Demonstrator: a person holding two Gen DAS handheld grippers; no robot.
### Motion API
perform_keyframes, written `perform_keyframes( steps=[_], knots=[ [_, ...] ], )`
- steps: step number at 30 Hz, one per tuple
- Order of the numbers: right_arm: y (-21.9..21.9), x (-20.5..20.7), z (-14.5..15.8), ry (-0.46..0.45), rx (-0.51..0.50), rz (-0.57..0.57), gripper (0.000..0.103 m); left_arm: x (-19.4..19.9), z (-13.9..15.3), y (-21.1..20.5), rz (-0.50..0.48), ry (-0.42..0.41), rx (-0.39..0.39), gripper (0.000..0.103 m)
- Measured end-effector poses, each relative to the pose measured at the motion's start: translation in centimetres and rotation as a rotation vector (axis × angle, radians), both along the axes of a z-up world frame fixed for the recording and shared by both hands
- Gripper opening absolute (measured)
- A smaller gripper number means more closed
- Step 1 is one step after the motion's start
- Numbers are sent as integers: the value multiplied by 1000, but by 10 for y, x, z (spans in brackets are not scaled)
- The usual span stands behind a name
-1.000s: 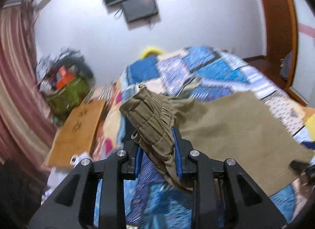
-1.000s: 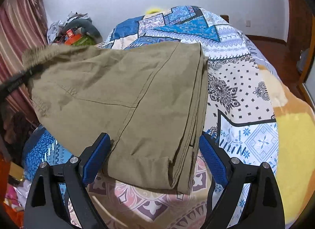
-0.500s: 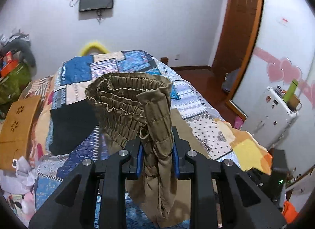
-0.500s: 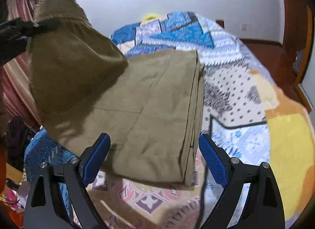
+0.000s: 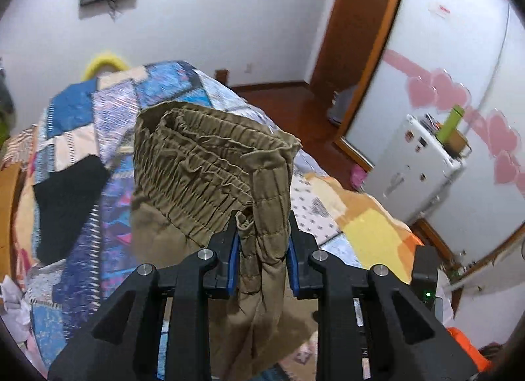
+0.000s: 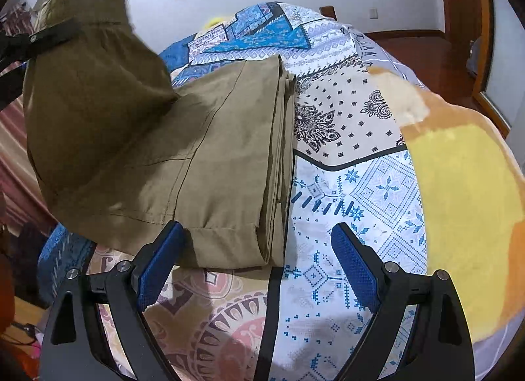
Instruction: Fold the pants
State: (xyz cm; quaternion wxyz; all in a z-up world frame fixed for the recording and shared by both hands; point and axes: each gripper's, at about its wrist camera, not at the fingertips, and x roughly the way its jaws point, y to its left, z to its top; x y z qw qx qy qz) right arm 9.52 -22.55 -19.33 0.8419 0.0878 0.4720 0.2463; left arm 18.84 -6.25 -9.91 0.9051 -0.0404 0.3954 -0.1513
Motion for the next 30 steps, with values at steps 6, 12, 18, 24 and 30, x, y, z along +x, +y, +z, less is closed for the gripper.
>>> perform_keyframes(
  steps=[6, 12, 18, 24, 30],
  knots=[
    [3, -3, 4, -6, -11, 10, 89, 7, -19, -22, -80, 89, -20, 26],
    [4, -1, 3, -7, -6, 8, 89, 8, -26, -31, -141, 144, -36, 33],
    [5, -2, 5, -17, -16, 7, 89, -3, -18, -39, -188, 128, -11, 51],
    [5, -3, 7, -30, -31, -3, 90, -1, 3, -19, -114, 31, 34, 79],
    [5, -5, 11, -41, -43, -6, 90, 45, -9, 13, 8, 18, 157, 84]
  ],
)
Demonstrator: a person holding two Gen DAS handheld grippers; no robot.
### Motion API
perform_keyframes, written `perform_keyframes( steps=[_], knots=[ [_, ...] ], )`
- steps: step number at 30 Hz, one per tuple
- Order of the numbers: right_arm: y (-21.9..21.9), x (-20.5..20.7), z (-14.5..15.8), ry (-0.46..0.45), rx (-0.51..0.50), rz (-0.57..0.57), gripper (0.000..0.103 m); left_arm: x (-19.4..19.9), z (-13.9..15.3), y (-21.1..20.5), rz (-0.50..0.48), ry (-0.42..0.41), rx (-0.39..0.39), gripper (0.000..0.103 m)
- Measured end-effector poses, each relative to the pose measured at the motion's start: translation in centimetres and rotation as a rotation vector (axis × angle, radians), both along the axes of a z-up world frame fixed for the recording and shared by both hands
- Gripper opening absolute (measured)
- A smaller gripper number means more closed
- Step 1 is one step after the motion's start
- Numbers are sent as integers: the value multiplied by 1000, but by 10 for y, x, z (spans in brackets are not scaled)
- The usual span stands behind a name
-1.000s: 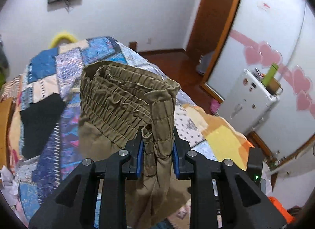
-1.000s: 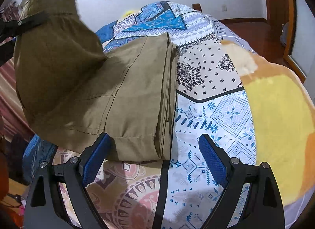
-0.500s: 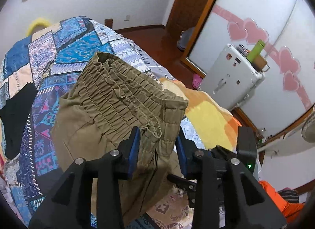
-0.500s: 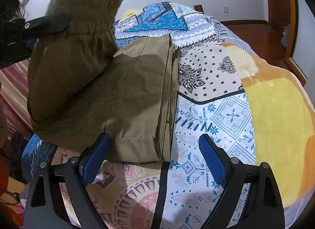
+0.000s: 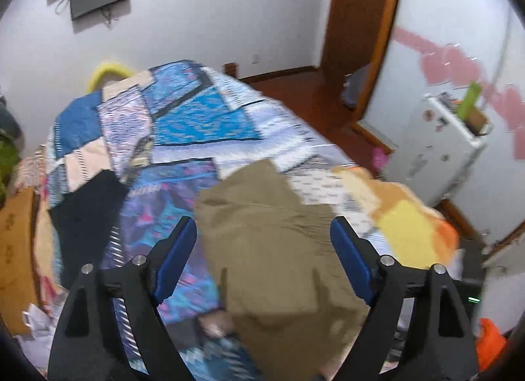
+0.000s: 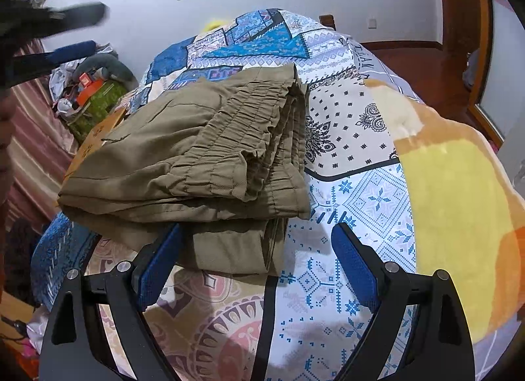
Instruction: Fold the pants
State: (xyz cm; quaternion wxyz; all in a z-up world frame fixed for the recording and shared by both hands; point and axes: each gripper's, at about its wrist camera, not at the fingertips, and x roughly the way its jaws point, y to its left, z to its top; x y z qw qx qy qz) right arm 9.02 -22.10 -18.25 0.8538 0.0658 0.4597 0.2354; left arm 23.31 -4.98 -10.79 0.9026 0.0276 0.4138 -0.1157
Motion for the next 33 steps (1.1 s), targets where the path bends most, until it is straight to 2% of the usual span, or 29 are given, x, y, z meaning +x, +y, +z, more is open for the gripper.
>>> perform_keyframes(
  steps=[3, 7, 11, 13, 15, 16, 21, 26, 28, 33],
  knots=[
    [1, 1, 0, -2, -9, 2, 90, 33, -18, 10, 32, 32, 72, 84],
    [2, 0, -1, 8, -6, -6, 90, 78, -50, 18, 49, 116, 112, 84],
    [2, 1, 0, 19, -2, -15, 90, 110, -89, 12, 29, 196, 176, 84],
    [1, 1, 0, 24, -2, -21, 90, 122, -117, 6, -4, 264, 234, 86],
    [1, 2, -1, 28, -1, -26, 90, 126, -148, 5, -8, 318, 307, 92],
    [1, 3, -1, 30, -2, -29, 90, 124, -155, 8, -9, 306, 309, 100],
    [0, 4, 2, 28, -20, -37, 90, 108, -152, 35, -1, 258, 265, 101],
    [1, 10, 10, 2, -43, -35, 90, 76, -140, 55, 32, 192, 339, 102],
    [2, 11, 13, -9, -48, -35, 90, 62, -136, 70, 63, 185, 344, 102],
    [5, 11, 20, -38, -57, -31, 90, 38, -131, 99, 117, 210, 286, 102]
  ],
)
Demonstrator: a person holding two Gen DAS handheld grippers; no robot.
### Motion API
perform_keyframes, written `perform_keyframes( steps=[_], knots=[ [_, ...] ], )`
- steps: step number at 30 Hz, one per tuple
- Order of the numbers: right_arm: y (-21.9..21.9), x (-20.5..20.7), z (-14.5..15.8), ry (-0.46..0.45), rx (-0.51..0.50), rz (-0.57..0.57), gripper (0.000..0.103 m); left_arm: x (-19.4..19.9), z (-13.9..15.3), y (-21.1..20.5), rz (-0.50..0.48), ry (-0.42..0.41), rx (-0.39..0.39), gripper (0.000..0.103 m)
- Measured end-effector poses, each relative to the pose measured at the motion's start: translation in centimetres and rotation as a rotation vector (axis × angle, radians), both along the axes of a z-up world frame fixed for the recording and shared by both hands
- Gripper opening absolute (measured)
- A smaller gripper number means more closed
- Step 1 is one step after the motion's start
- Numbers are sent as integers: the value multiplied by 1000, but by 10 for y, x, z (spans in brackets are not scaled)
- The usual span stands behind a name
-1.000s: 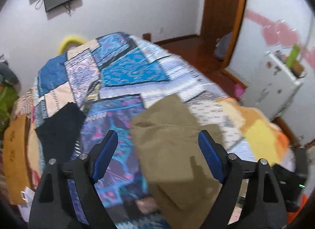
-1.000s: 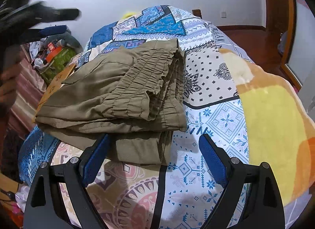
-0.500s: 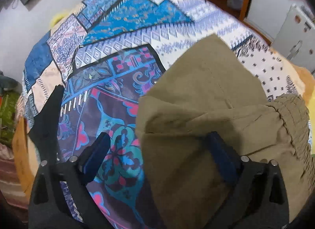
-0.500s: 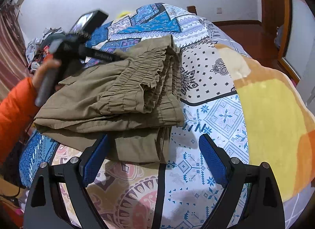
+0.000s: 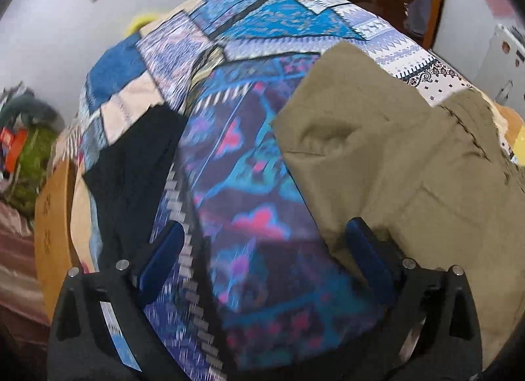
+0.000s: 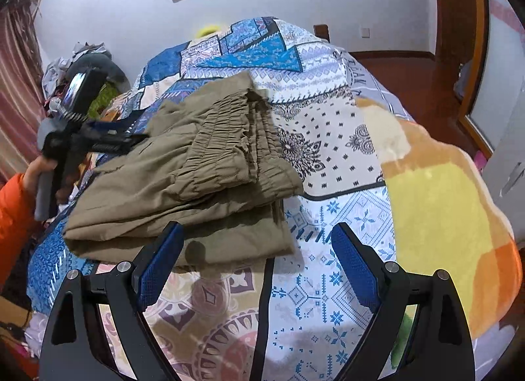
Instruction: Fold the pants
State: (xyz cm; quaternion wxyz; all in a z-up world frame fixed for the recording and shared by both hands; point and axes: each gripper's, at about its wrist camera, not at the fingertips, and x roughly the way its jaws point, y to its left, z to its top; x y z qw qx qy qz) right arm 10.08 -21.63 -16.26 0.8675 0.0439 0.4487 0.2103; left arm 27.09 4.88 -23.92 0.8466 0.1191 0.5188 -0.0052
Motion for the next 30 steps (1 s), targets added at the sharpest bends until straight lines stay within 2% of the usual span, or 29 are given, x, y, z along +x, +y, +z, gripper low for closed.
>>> perform_keyframes(
  steps=[11, 13, 15, 18, 22, 24, 26, 27, 28, 29, 30],
  knots=[
    [-2, -4, 14, -40, 38, -27, 90, -45, 3, 10, 74, 9, -67, 102],
    [-2, -4, 16, -46, 50, -28, 90, -55, 9, 10, 56, 9, -97, 100],
    [-2, -3, 18, -53, 50, -31, 90, -59, 20, 9, 18, -5, -93, 96],
    [-1, 1, 17, -53, 49, -32, 90, -55, 39, 12, 11, -65, -67, 96],
    [4, 8, 12, -34, 51, -41, 90, -19, 57, 23, 35, -119, -68, 96],
    [6, 10, 10, -25, 59, -42, 90, 2, 52, 28, 38, -93, -93, 96],
    [10, 11, 10, -22, 63, -39, 90, 24, 34, 30, 33, -16, -115, 96],
    [12, 11, 10, -22, 61, -37, 90, 30, 24, 30, 32, 19, -100, 96],
    [13, 11, 10, -22, 59, -34, 90, 37, 6, 30, 39, 63, -37, 96],
    [15, 11, 11, -24, 55, -32, 90, 38, -4, 32, 44, 71, -6, 97],
    [16, 11, 11, -25, 52, -30, 90, 35, -9, 36, 44, 54, -23, 97]
  ],
)
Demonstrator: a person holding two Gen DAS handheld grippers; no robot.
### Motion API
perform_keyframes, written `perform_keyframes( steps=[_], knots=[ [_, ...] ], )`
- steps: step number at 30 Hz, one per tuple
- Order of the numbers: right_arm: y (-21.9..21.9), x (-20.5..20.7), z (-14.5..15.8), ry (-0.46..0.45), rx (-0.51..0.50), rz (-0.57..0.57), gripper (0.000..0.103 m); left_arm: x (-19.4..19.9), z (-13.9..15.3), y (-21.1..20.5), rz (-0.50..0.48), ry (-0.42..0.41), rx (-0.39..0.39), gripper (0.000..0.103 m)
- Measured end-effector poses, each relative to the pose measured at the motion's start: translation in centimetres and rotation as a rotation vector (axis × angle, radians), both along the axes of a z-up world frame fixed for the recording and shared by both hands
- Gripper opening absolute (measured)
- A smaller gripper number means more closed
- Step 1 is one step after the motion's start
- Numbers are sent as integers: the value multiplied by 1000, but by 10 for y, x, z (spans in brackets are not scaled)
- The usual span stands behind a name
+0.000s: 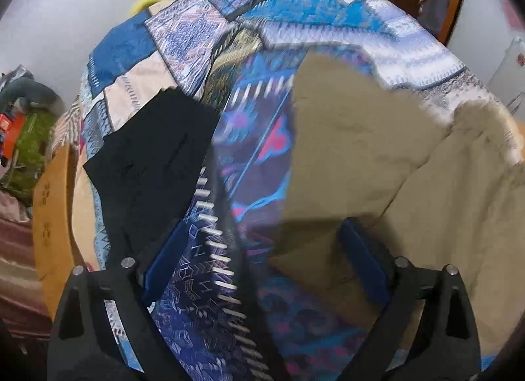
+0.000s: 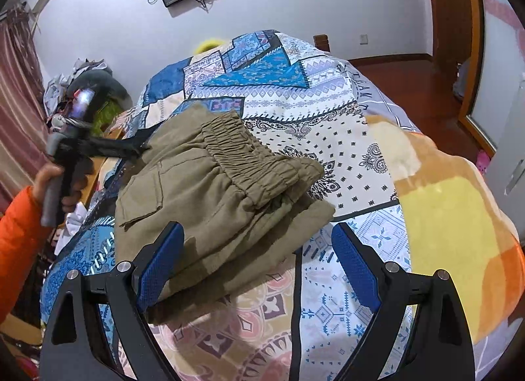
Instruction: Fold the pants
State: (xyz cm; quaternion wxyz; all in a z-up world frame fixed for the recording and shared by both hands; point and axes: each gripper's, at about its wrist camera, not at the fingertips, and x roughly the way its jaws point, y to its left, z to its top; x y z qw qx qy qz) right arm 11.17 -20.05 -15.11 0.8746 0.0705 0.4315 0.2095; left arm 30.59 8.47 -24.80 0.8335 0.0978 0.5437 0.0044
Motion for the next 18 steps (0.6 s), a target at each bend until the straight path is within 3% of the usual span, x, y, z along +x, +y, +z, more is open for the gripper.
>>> perform_keyframes(
  steps=[4, 9, 13, 16, 18],
  knots=[
    [2, 2, 1, 8, -17, 0, 90, -24, -2, 32, 90, -26, -82, 97],
    [9, 5, 0, 12, -10, 24, 90, -65, -6, 50, 138, -46, -37, 97],
    [19, 5, -5, 31, 0, 49, 90, -82, -2, 64, 180, -46, -93, 95],
    [23, 5, -11, 44, -3, 55, 90, -84, 9, 71, 189, -56, -121, 87],
    [23, 5, -14, 60, 0, 50, 90, -78, 23, 76, 198, -100, -185, 87]
  ],
)
